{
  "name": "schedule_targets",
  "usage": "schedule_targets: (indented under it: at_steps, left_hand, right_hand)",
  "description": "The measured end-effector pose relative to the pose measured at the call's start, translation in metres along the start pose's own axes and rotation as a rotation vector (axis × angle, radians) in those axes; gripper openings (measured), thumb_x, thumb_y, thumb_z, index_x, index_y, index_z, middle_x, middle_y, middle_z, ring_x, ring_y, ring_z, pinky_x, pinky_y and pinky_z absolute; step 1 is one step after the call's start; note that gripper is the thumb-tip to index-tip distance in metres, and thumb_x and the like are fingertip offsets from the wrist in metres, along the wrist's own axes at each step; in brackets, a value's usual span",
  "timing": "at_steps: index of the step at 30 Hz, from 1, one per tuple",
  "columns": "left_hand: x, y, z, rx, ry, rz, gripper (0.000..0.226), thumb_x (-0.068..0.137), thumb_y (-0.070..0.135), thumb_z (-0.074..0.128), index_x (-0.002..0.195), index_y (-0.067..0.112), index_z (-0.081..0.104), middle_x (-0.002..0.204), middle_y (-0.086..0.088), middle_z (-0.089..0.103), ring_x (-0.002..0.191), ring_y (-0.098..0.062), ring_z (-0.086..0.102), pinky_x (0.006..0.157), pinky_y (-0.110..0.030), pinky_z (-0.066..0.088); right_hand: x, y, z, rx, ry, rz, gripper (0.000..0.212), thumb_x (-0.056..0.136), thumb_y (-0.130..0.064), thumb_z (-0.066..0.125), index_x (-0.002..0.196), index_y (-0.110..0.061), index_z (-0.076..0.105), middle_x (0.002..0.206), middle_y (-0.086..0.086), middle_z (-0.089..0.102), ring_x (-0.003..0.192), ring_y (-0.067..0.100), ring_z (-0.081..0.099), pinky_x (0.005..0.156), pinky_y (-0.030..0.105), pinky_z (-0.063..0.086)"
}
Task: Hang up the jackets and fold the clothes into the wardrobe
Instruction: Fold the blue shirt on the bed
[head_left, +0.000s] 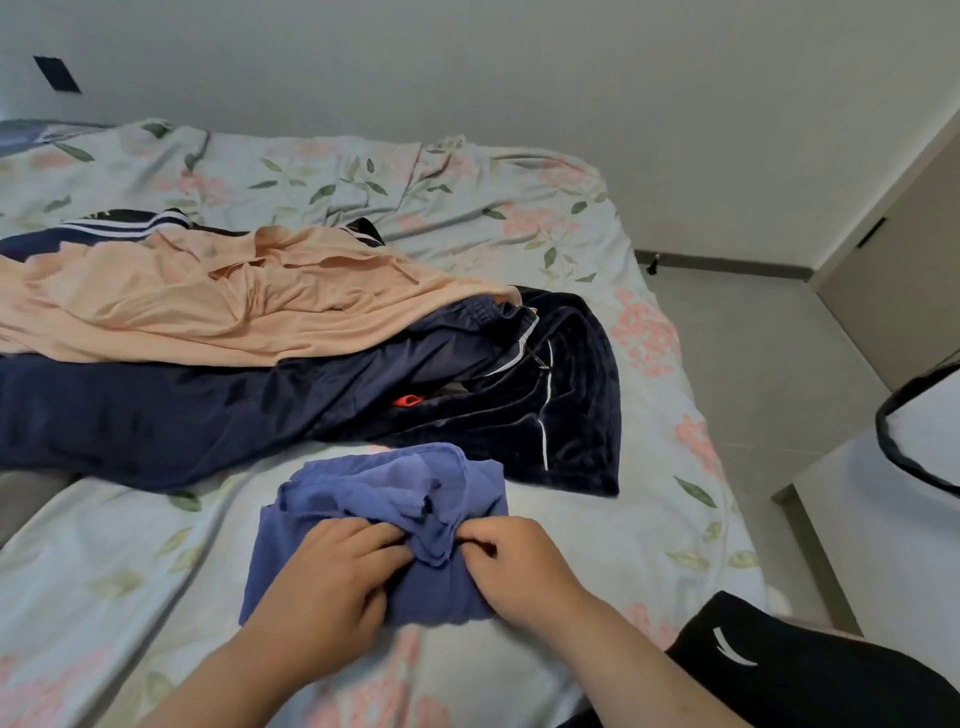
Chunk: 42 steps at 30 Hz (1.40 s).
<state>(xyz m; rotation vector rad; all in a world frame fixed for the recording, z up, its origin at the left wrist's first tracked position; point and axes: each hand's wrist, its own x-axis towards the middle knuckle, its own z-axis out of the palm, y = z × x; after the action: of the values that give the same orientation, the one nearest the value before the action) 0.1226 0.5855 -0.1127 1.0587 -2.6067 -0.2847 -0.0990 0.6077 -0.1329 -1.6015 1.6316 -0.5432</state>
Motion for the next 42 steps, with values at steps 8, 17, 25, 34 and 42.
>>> schedule_targets:
  at_steps: [8,17,25,34,42]
  left_hand:
    - [0.038,-0.025,-0.006,0.028,0.143,-0.327,0.055,0.084,0.023,0.054,0.137,0.009,0.055,0.153,-0.016,0.037,0.14,-0.035,0.036,0.111,-0.047,0.034]
    - [-0.033,-0.032,0.007,-0.377,0.386,-0.91,0.04,0.072,0.044,0.06,0.111,0.037,0.054,0.105,0.005,0.064,0.096,-0.025,0.06,0.079,-0.044,0.048]
    - [-0.024,-0.031,0.012,-0.523,0.28,-1.128,0.033,0.083,0.055,0.061,0.083,0.023,0.057,0.08,0.006,0.067,0.074,-0.016,0.063,0.057,-0.033,0.042]
    - [-0.002,-0.024,0.001,-0.756,0.212,-1.348,0.055,0.064,0.059,0.078,0.092,0.014,0.065,0.077,-0.006,0.073,0.067,-0.026,0.071,0.053,-0.034,0.056]
    - [-0.004,-0.006,-0.022,-1.489,-0.083,-1.327,0.033,0.073,0.032,0.075,0.096,0.008,0.077,0.102,-0.019,0.073,0.081,-0.035,0.073,0.053,-0.036,0.056]
  right_hand:
    - [0.009,0.007,0.004,0.147,0.212,0.164,0.056,0.091,-0.023,0.058,0.141,-0.04,0.04,0.118,-0.025,0.047,0.09,-0.002,0.055,0.081,0.008,0.041]
    - [0.008,0.006,-0.001,0.292,0.242,0.385,0.022,0.086,-0.038,0.064,0.079,-0.026,0.048,0.075,-0.014,0.055,0.065,0.005,0.052,0.059,0.021,0.041]
    - [-0.001,0.002,-0.019,0.593,0.223,0.485,0.045,0.087,-0.021,0.061,0.055,-0.017,0.03,0.065,0.008,0.032,0.065,0.02,0.029,0.061,0.033,0.024]
    - [-0.007,0.0,-0.015,0.819,0.124,0.495,0.035,0.087,-0.038,0.069,0.097,-0.005,0.062,0.088,0.001,0.073,0.076,0.019,0.068,0.067,0.033,0.05]
    - [-0.027,-0.007,-0.027,0.97,-0.084,0.637,0.032,0.081,-0.029,0.075,0.108,-0.012,0.073,0.098,0.008,0.077,0.093,0.024,0.074,0.077,0.032,0.056]
